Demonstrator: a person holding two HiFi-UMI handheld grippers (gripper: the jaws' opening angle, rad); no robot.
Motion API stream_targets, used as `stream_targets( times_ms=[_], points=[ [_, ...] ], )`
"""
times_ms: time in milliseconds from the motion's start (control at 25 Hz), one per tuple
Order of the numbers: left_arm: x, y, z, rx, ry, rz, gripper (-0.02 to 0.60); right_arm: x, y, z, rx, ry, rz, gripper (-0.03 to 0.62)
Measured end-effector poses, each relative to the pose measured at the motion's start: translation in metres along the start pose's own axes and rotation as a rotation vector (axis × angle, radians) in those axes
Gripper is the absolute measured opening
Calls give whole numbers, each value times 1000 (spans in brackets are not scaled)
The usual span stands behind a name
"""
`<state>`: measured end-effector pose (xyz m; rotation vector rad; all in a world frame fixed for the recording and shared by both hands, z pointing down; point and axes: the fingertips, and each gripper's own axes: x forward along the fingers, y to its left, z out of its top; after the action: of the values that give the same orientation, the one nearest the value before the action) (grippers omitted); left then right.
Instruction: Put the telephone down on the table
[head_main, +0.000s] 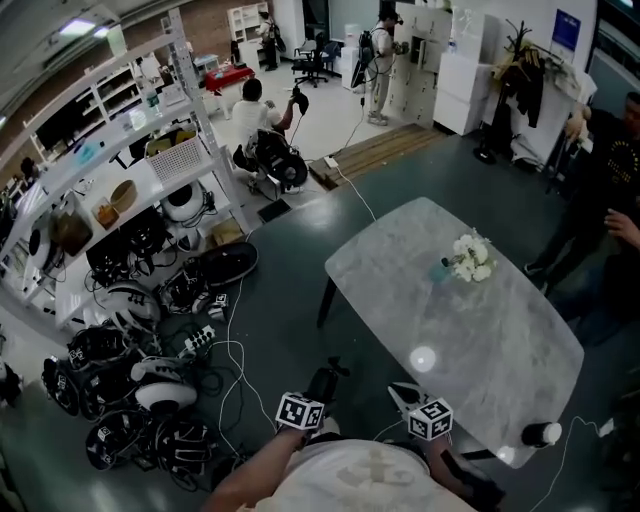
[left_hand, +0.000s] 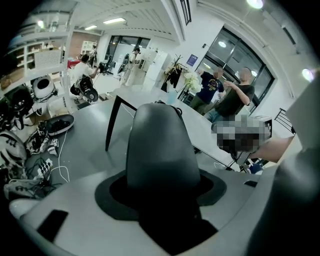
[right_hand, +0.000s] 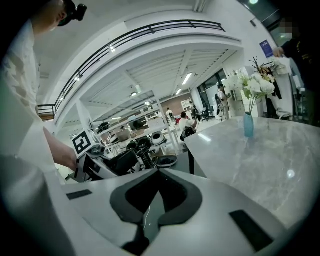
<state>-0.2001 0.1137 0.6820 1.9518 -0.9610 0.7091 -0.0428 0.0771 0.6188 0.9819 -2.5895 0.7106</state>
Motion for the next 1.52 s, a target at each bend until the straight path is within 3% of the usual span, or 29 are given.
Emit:
stream_targets(
  times_ms=[280, 720, 1000, 1520],
  points=[
    [-16, 38, 14, 15, 2, -1, 279, 23, 6, 17, 5, -18, -63, 15],
    [-15, 55, 24, -29, -12, -20, 279, 48, 5, 26, -3, 24, -59, 15],
    [-4, 55, 49, -18, 12, -24, 279, 62, -20, 44, 20, 19, -57, 15],
    [45, 48, 141, 48, 39, -10, 279, 76, -106, 83, 83, -24, -83, 15]
  ],
)
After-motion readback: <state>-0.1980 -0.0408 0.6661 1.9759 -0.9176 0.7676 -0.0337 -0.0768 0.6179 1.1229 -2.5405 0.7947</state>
